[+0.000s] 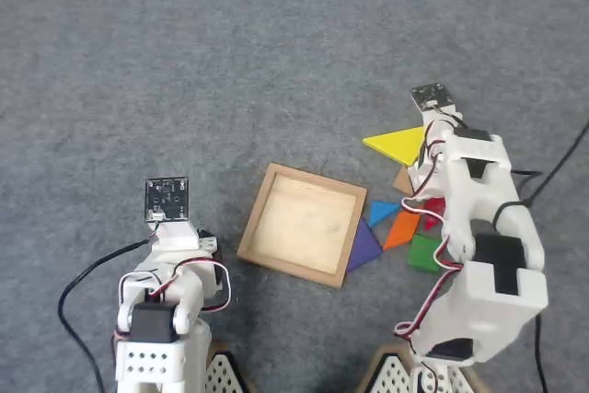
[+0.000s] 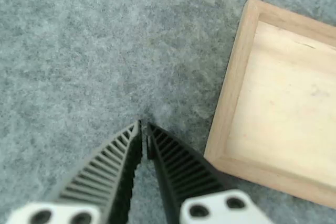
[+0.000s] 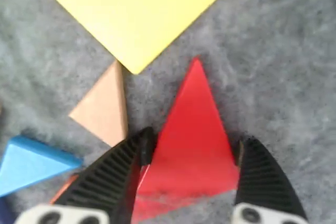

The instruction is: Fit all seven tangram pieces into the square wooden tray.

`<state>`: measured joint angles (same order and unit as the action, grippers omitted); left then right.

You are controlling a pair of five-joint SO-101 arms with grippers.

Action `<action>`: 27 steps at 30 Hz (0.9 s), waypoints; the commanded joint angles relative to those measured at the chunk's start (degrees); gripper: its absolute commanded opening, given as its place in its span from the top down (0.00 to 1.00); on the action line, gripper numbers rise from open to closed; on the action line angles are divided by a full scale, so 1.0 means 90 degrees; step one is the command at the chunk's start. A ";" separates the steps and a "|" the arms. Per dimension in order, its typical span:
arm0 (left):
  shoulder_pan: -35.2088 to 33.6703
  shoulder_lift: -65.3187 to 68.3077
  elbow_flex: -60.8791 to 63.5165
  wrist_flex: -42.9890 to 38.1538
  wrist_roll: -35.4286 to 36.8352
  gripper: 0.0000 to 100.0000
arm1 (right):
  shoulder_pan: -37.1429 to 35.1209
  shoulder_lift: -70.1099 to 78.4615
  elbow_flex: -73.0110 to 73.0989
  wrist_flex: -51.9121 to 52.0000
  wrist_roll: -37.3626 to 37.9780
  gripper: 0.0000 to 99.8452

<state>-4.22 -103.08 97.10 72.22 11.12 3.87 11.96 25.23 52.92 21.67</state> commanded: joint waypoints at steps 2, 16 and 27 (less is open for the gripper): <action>-0.0039 -0.0127 -0.0073 0.0010 -0.0068 0.99 | -0.0005 -0.0171 -0.0225 0.0151 0.0059 0.79; -0.0039 -0.0127 -0.0073 0.0010 -0.0068 0.99 | -0.0063 -0.2965 0.0918 0.0386 0.0088 0.79; -0.0039 -0.0127 -0.0073 0.0010 -0.0068 0.99 | -0.0620 -0.2779 0.1250 0.0503 -0.0391 0.72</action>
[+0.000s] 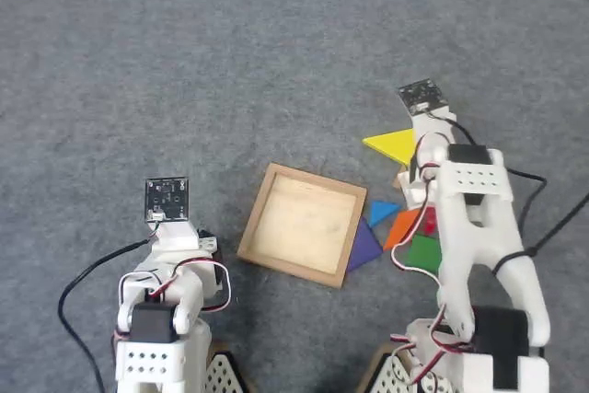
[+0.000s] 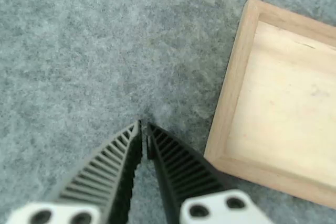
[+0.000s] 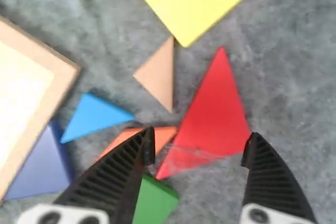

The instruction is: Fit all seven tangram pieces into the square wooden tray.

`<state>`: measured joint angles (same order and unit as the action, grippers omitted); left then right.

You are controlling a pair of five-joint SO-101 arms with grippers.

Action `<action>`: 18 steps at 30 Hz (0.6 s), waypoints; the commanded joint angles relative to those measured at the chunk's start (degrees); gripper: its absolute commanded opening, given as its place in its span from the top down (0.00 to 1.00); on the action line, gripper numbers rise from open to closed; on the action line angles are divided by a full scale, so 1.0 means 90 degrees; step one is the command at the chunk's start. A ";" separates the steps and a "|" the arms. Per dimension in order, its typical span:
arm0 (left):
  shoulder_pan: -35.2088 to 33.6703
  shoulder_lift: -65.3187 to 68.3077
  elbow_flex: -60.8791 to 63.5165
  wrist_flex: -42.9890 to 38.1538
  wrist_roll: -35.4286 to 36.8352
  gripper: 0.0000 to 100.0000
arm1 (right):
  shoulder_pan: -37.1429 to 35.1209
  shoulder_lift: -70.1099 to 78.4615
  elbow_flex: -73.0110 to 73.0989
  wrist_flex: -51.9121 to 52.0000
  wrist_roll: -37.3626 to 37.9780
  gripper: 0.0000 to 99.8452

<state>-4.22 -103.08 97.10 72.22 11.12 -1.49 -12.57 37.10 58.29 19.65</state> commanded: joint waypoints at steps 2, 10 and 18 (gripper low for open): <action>-0.0039 -0.0127 -0.0073 0.0010 -0.0068 0.99 | 0.0112 0.0024 -0.0088 -0.0093 -0.0195 0.73; -0.0039 -0.0127 -0.0073 0.0010 -0.0068 0.99 | 0.0630 0.0288 -0.0117 -0.0376 -0.0039 0.72; -0.0039 -0.0127 -0.0073 0.0010 -0.0068 0.99 | 0.0757 0.0825 -0.0088 -0.0640 0.0733 0.72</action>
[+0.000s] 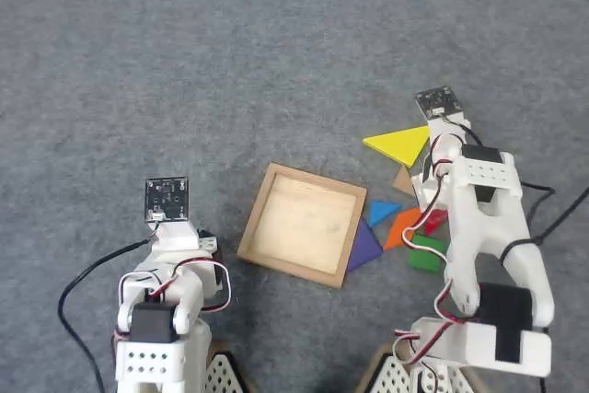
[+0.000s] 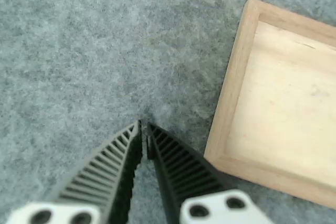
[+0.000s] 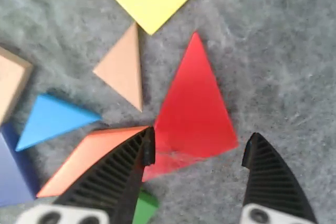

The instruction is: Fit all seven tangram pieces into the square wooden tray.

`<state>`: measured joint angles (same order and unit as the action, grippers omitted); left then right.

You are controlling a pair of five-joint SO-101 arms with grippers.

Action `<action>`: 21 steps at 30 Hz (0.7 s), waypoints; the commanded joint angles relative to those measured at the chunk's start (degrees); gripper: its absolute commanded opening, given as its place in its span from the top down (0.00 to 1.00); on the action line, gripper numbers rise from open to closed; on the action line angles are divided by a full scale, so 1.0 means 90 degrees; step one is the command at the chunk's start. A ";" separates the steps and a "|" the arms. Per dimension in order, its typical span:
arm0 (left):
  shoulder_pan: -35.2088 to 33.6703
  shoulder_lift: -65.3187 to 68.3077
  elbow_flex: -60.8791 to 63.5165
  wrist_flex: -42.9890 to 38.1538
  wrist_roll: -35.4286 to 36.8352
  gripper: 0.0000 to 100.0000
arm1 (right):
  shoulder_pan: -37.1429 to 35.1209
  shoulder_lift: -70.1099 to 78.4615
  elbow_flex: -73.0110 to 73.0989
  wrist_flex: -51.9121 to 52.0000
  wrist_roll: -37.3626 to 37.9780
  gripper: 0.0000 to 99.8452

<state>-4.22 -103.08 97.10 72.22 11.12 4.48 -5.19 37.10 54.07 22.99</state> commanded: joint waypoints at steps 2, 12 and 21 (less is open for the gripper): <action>-0.0039 -0.0127 -0.0073 0.0010 -0.0068 0.99 | 0.0190 0.0112 -0.0127 -0.0269 0.0410 0.72; -0.0039 -0.0127 -0.0073 0.0010 -0.0068 0.99 | 0.0396 0.0513 -0.0117 -0.0493 0.0400 0.72; -0.0039 -0.0127 -0.0073 0.0010 -0.0068 0.99 | 0.0288 0.0894 -0.0107 -0.0435 0.0371 0.72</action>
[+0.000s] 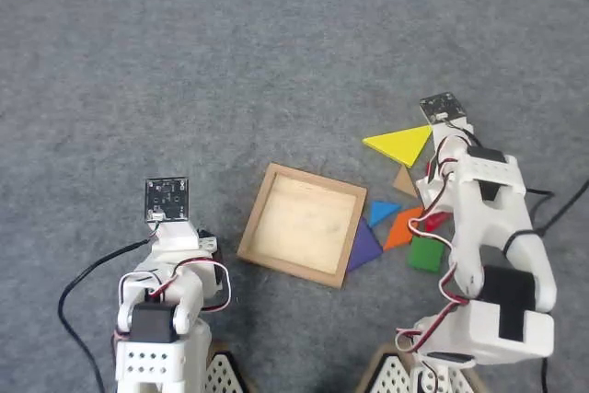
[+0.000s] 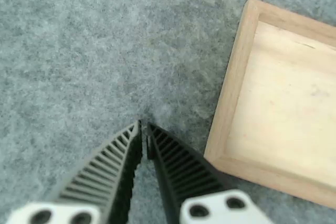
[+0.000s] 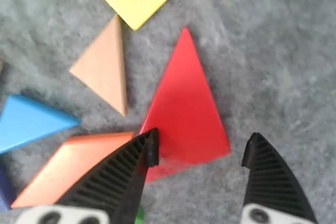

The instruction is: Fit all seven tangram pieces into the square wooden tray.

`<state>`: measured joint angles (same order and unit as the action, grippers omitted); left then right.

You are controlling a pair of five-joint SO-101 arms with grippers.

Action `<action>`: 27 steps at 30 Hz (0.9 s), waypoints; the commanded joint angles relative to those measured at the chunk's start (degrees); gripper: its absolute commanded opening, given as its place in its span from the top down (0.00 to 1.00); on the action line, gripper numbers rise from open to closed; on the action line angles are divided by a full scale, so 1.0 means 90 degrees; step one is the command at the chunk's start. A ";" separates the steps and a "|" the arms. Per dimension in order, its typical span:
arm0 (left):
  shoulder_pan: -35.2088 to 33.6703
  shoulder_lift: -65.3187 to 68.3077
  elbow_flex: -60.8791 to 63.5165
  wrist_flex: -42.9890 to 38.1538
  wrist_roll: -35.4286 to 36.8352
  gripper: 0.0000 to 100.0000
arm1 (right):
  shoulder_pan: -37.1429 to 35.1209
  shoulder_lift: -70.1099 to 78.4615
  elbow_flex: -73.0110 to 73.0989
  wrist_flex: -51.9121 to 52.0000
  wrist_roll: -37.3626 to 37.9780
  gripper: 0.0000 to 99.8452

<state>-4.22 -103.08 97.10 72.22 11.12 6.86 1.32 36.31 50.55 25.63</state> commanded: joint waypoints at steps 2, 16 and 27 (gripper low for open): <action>-0.0039 -0.0127 -0.0073 0.0010 -0.0068 0.99 | 0.0005 0.0132 0.0000 0.0103 0.0078 0.72; -0.0039 -0.0127 -0.0073 0.0010 -0.0068 0.99 | -0.0366 0.0122 -0.0039 0.0376 -0.0606 0.72; -0.0039 -0.0127 -0.0073 0.0010 -0.0068 0.99 | -0.0249 0.0190 -0.0215 0.0357 -0.2842 0.73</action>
<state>-4.22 -103.08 97.10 72.22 11.12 4.13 1.41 36.22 52.84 4.44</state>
